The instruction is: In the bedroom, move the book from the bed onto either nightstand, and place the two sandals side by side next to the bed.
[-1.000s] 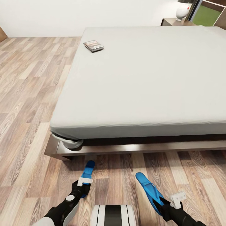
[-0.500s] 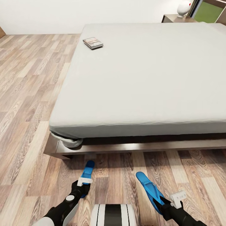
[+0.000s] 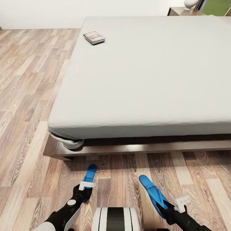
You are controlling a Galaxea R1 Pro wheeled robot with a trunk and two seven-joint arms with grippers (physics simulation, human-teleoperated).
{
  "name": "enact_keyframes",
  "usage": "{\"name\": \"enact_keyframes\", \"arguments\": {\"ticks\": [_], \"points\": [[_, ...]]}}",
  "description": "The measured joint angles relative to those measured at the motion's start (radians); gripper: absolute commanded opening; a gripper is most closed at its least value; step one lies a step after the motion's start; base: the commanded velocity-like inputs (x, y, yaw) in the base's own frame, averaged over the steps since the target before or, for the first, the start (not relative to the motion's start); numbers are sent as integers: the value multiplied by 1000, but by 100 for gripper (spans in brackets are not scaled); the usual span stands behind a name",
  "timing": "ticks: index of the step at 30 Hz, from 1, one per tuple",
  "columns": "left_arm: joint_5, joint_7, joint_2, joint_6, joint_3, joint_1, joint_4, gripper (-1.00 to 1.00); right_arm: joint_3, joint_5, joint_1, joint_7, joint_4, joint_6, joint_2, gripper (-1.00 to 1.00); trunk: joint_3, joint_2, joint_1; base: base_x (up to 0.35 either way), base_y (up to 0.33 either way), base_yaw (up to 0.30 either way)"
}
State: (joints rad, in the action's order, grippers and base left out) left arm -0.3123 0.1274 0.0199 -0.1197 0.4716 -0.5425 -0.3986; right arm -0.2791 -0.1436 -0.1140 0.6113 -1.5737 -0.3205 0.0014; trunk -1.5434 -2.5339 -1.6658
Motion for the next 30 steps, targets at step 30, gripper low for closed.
{"name": "enact_keyframes", "arguments": {"ticks": [30], "points": [[0, 2, -2, -3, 0, 1, -2, -100, 5, -1, 0, -1, 0, 0, 0, -100, -19, -1, -2, 0, 0, 0]]}}
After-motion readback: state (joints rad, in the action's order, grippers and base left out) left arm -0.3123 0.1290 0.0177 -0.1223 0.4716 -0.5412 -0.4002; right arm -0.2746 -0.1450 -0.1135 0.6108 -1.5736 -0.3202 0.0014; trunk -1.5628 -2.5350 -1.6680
